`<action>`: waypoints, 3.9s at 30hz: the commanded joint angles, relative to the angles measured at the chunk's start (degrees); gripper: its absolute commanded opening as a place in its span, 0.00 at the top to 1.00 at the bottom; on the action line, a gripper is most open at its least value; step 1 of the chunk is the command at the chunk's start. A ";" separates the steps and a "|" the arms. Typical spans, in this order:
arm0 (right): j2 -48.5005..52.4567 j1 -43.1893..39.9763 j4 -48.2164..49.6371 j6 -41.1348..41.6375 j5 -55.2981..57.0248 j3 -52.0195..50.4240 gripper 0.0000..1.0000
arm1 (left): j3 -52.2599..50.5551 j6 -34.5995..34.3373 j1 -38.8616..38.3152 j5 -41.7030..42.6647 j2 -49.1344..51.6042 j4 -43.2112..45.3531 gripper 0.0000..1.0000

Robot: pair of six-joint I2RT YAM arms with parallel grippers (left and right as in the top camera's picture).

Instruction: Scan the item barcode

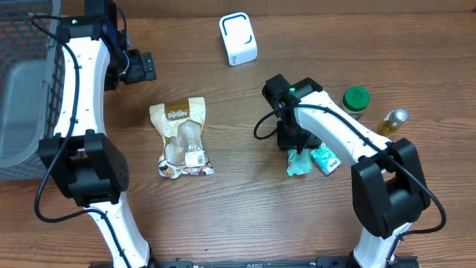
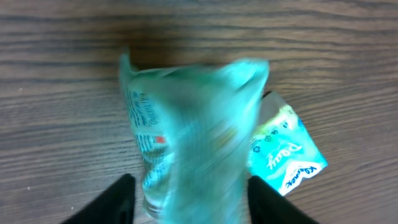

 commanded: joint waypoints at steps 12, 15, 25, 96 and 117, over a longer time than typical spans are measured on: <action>-0.48 0.02 10.27 0.26 -6.95 -0.35 0.09 | 0.83 -0.37 -0.42 -0.33 -1.68 0.09 0.01; -0.48 0.22 11.28 0.28 -13.33 -0.35 0.09 | 0.83 -0.37 -0.44 -0.33 -1.68 0.09 0.00; -0.48 3.32 10.51 1.99 -14.62 -3.54 0.23 | 0.83 -0.37 -0.44 -0.33 -1.68 0.09 0.00; -0.48 8.22 34.42 1.95 -28.17 -9.73 0.00 | -26.10 -0.13 -11.34 6.14 -1.53 13.79 0.90; -0.48 8.22 34.25 1.95 -28.20 -9.73 0.00 | -26.10 0.28 -27.78 10.97 -1.53 12.00 0.87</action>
